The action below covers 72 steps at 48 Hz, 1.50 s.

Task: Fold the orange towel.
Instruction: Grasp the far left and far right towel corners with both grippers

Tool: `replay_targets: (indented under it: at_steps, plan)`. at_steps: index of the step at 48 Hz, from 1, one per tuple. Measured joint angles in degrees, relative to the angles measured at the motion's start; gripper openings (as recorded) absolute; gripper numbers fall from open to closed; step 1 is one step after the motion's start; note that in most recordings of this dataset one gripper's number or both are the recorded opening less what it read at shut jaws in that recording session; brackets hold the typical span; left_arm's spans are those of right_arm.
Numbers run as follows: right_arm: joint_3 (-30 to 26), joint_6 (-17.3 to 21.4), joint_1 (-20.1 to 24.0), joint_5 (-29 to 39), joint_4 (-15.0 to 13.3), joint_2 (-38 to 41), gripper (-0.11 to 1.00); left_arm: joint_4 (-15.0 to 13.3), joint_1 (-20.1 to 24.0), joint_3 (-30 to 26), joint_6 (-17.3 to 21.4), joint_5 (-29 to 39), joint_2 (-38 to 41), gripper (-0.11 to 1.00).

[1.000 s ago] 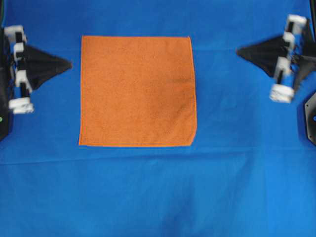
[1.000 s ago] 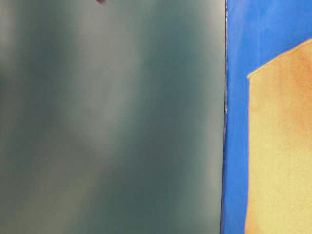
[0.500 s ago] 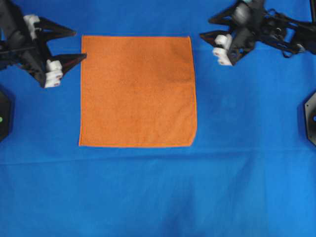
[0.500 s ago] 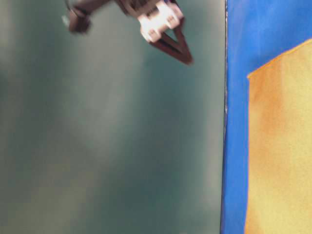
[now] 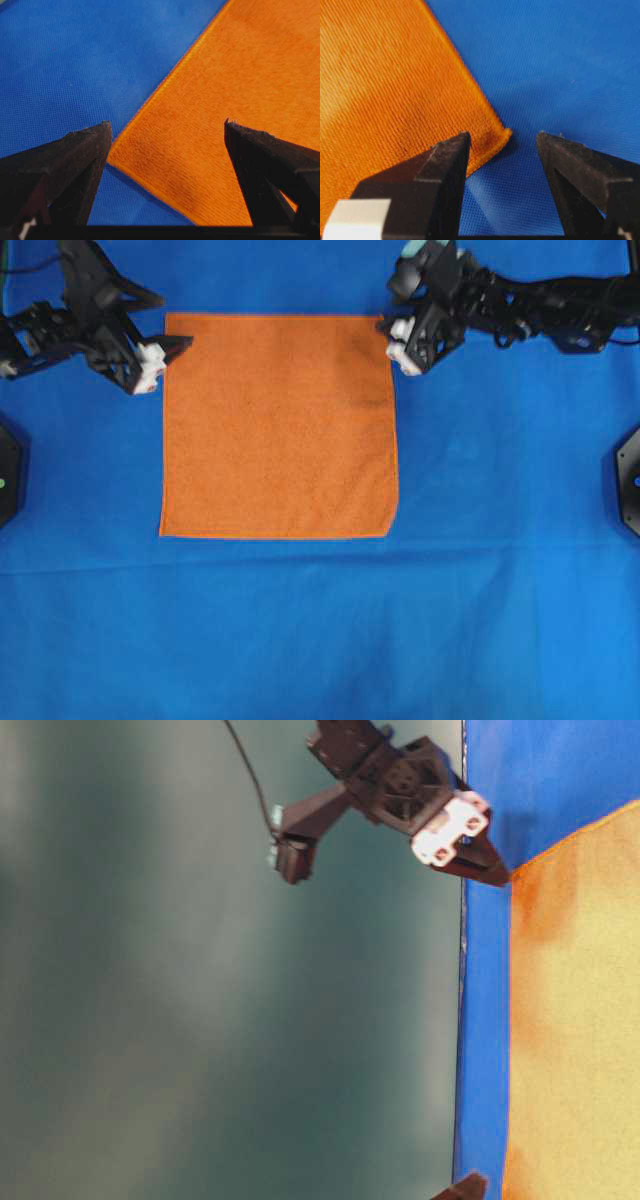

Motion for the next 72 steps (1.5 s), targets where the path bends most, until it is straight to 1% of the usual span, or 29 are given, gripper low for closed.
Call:
replay_targets:
  at_steps: [8,11,14,16,19,21,23,24,26,28,29,45,54,62,72]
  plan:
    - [-0.8,0.1,-0.3,-1.8,0.0,2.5,0.6,0.1,1.8,-2.1,0.1,-0.2,4.9,0.86]
    - [-0.9,0.1,-0.4,-2.5,0.0,2.7,0.6,0.0,2.3,-2.6,0.1,-0.2,6.5,0.82]
    - [-0.9,0.1,-0.4,-2.9,0.0,2.8,0.59,0.0,2.6,-2.8,0.1,-0.2,7.7,0.73]
    - [-1.0,0.1,-0.4,-3.0,0.0,2.8,0.58,0.0,2.6,-3.0,0.2,-0.2,8.3,0.63]
    - [-0.9,0.2,-0.4,-3.1,0.1,2.9,0.54,0.0,2.7,-3.2,0.2,-0.2,8.8,0.45]
    - [-0.9,0.2,-0.4,-3.0,0.1,2.8,0.47,0.1,2.7,-3.2,0.2,-0.2,9.0,0.32]
    - [-1.0,0.1,-0.4,-3.0,0.1,2.8,0.36,0.1,2.7,-3.1,0.2,-0.2,9.1,0.21]
    - [-0.9,0.1,-0.4,-3.0,0.1,2.8,0.28,0.1,2.7,-3.2,0.3,-0.2,9.1,0.14]
    - [-0.9,0.1,-0.4,-2.9,0.1,2.9,0.15,0.1,2.6,-3.2,0.4,-0.2,9.1,0.05]
    - [-0.8,0.2,-0.4,-2.9,0.1,2.9,0.03,0.1,2.6,-3.1,0.4,-0.2,9.1,0.0]
    - [-0.8,0.1,-0.4,-2.9,0.1,2.8,0.01,0.1,2.6,-3.2,0.4,-0.2,9.1,0.01]
    - [-0.6,0.2,-0.4,-2.7,0.1,2.5,0.02,0.2,2.5,-3.5,0.5,-0.2,8.6,0.01]
    - [0.1,0.3,-0.4,-1.1,0.1,-0.9,0.02,0.2,1.8,-3.7,0.5,-0.1,5.1,0.01]
    - [0.9,0.3,-0.4,-0.2,0.2,-4.0,0.02,0.4,0.4,-3.6,0.5,0.2,1.2,0.01]
    - [1.0,0.3,-0.1,0.0,0.2,-4.6,0.02,0.3,-0.2,-3.1,0.6,1.8,0.7,0.01]
